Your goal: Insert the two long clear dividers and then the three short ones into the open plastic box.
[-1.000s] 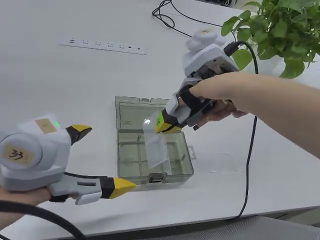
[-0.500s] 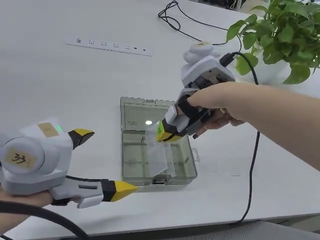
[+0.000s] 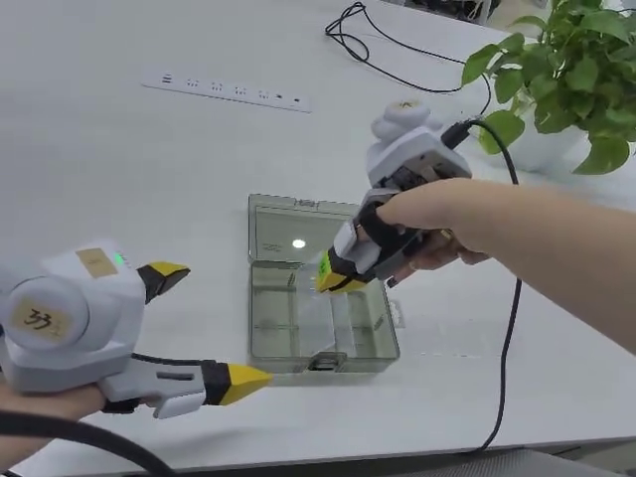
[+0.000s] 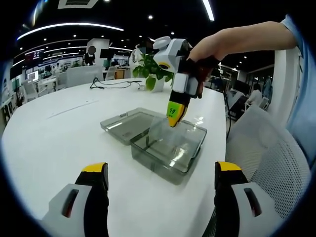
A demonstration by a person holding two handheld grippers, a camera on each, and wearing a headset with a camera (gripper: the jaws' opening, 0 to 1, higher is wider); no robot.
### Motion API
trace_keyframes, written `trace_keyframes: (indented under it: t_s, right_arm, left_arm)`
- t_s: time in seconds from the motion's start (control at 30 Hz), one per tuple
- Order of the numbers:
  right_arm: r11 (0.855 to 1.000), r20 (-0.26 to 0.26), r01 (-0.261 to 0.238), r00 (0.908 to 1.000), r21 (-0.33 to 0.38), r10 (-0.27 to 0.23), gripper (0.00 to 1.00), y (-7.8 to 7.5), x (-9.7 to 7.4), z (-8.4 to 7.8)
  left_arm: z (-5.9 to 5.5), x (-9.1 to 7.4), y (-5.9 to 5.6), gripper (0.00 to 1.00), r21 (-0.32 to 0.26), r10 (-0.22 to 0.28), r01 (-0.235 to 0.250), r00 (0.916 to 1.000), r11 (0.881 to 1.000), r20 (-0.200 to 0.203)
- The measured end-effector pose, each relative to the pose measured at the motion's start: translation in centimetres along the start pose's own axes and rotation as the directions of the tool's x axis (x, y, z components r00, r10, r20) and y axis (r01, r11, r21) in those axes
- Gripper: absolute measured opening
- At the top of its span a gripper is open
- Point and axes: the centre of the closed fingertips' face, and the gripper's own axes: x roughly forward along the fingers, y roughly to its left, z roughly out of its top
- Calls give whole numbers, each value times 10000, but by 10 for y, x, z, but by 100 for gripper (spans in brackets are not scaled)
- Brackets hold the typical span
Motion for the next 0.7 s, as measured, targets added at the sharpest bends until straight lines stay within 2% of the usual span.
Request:
trace_keyframes:
  t_s: [0.43,0.7]
  right_arm:
    - [9999,-234,158,9996,-52,-159,2,-3,7,9]
    - [9993,-342,331,9988,-192,-337,2,3,5,0]
  left_arm:
    - [-6,-2,3,89,-240,52,-52,10000,9997,-12]
    - [-9,-1,6,89,-309,46,-46,10000,9995,-15]
